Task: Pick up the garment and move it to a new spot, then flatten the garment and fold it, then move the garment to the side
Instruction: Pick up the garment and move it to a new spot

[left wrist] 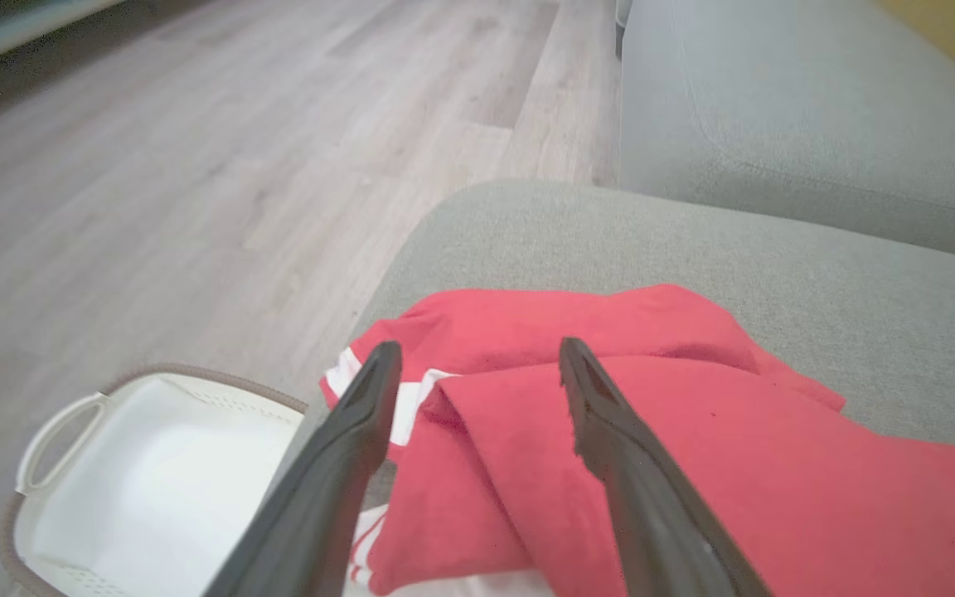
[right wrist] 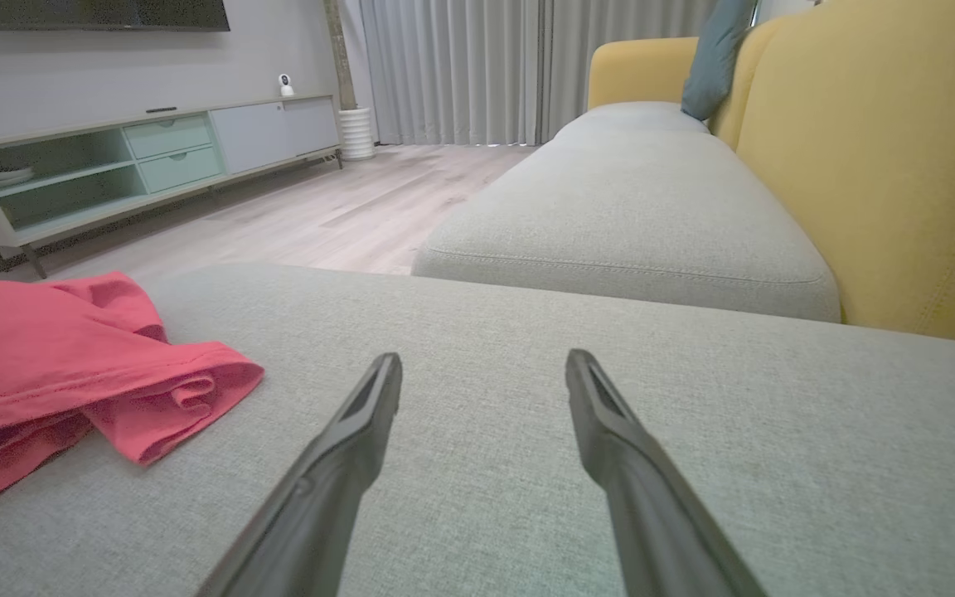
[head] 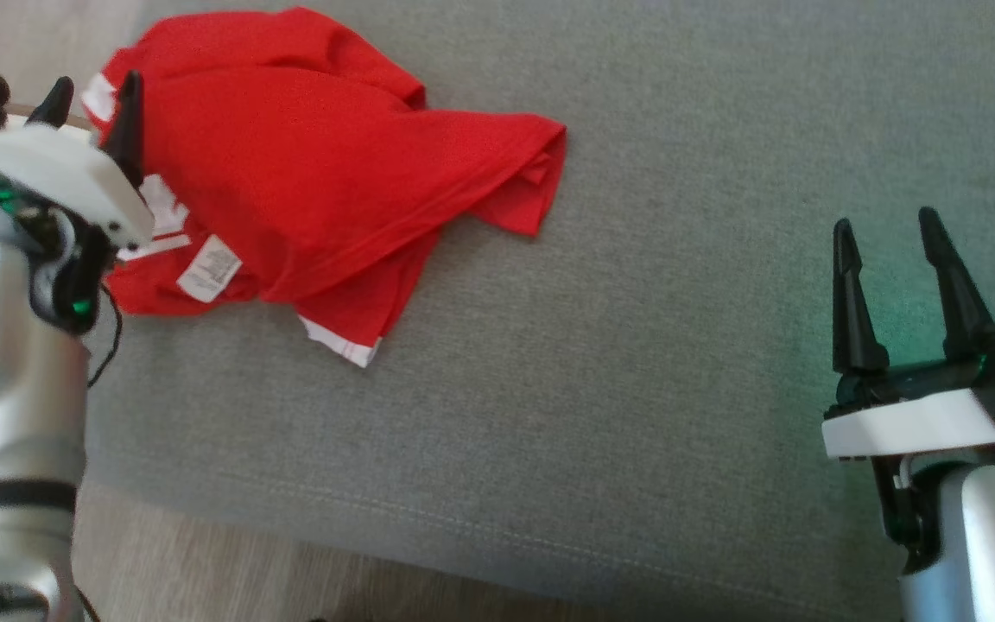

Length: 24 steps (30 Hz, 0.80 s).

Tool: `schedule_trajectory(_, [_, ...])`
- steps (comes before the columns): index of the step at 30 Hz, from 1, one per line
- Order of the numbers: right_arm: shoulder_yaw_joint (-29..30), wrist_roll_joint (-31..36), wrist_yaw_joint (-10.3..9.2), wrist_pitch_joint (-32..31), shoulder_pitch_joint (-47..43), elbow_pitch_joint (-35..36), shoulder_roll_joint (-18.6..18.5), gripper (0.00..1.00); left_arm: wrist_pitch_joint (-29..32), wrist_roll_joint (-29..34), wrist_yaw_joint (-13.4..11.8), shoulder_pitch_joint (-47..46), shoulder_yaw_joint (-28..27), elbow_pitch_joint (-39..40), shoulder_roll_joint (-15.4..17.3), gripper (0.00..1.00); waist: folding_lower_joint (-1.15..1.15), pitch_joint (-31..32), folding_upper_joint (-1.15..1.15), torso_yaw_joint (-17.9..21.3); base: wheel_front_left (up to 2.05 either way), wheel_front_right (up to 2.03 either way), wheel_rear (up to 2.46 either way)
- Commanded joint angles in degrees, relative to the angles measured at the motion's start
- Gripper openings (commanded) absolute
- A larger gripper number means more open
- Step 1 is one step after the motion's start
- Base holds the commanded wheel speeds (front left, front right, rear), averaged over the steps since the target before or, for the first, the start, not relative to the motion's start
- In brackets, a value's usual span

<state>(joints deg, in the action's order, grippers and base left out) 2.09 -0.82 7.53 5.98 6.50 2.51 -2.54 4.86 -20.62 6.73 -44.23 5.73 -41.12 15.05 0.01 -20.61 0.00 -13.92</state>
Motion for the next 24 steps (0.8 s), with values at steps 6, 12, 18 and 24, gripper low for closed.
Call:
schedule_trajectory(6, [-1.71, 0.94, -0.04, -0.74, 1.52, 3.64, -0.33, 1.00, 4.92, -1.84, 0.54, -7.63, 0.12, -6.97, 4.54, 1.00, -0.01, -2.65, 0.00, 1.72, 0.00, 0.00, 0.00])
schedule_trajectory(12, [-1.58, 1.24, -0.04, -1.14, 1.54, 4.66, -0.33, 1.00, 6.84, -2.48, 0.66, -11.21, 1.56, -14.00, 5.06, 1.00, -0.01, -3.98, 0.00, 2.23, 0.00, 0.00, 0.00])
schedule_trajectory(18, [-1.71, 1.33, -0.04, -1.20, 1.59, 4.78, -0.33, 1.00, 5.04, -4.13, 0.72, -13.38, 2.26, -17.56, 4.24, 0.00, -0.01, -4.64, 0.00, 2.14, 0.00, 0.00, 0.00])
schedule_trajectory(24, [-2.20, 1.01, -0.04, -1.01, 1.93, 4.10, -0.33, 1.00, 0.13, -5.97, 0.74, -14.78, 3.52, -18.21, 4.28, 0.00, -0.01, -3.83, 0.00, 1.80, 0.00, 0.00, 0.00])
